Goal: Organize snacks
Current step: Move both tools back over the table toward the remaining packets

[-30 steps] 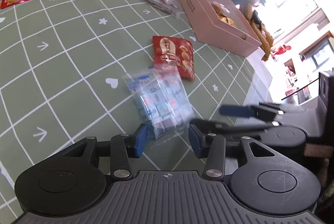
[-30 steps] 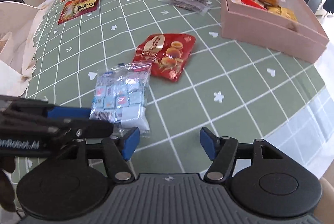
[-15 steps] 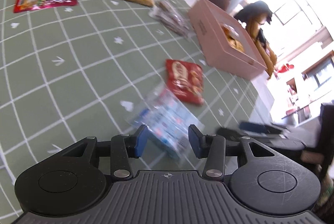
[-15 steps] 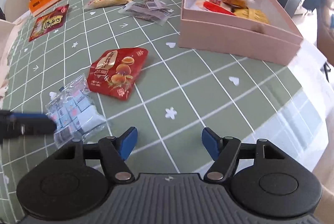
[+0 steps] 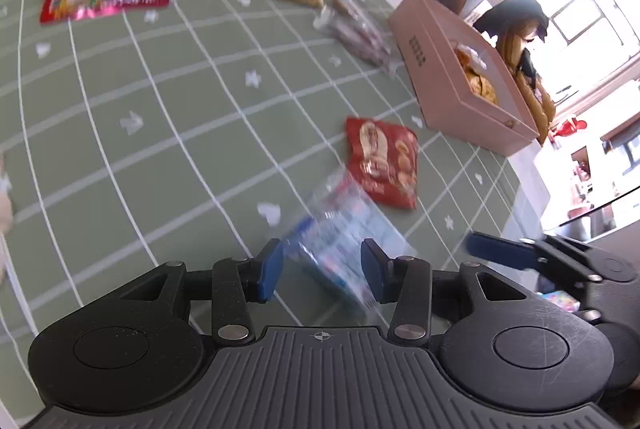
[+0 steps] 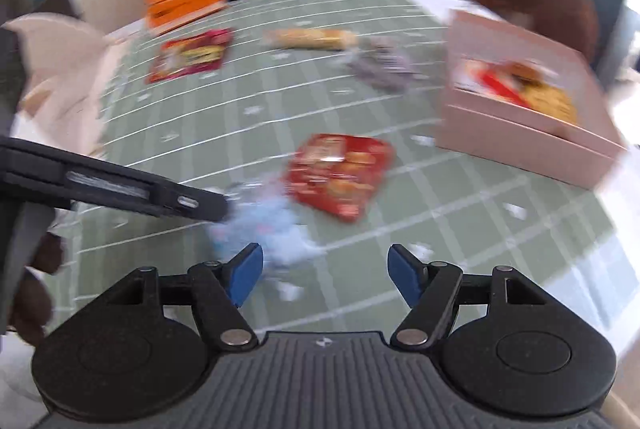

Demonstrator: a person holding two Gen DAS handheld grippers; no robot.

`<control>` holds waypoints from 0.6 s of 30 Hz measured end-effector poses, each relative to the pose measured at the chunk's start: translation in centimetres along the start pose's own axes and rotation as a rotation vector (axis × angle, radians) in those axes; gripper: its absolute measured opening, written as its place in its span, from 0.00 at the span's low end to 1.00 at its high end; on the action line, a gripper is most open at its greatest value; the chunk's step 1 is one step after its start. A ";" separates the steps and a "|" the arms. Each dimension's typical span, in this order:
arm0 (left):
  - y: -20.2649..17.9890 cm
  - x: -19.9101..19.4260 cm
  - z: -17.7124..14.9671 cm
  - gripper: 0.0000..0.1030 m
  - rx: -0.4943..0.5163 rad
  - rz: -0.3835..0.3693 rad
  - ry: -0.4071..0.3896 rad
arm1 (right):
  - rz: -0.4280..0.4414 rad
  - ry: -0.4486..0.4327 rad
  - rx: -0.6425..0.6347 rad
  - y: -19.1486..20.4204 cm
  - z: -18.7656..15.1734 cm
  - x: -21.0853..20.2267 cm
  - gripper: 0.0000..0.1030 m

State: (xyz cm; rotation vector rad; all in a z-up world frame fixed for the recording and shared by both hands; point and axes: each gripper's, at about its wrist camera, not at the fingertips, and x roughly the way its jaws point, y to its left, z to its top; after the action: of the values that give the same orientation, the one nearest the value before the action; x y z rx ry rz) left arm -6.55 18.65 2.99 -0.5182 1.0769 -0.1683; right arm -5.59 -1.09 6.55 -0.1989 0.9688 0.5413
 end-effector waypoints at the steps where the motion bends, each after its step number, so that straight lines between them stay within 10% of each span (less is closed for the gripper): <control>1: 0.3 0.0 -0.1 0.47 -0.024 -0.009 0.005 | 0.017 0.008 -0.017 0.6 0.2 0.5 0.68; 9: 0.4 -0.2 -0.4 0.47 -0.028 0.045 -0.017 | -0.017 0.057 -0.193 4.5 1.1 6.1 0.68; 18: -0.1 -0.4 1.0 0.47 -0.030 -0.028 -0.111 | 0.011 0.120 -0.152 1.1 -0.9 3.8 0.38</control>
State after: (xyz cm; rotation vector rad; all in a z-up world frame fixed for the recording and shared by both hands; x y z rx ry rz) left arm -5.86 19.06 3.67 -0.5638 0.9654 -0.1464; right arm -5.04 0.81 2.98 -0.3652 1.0464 0.6192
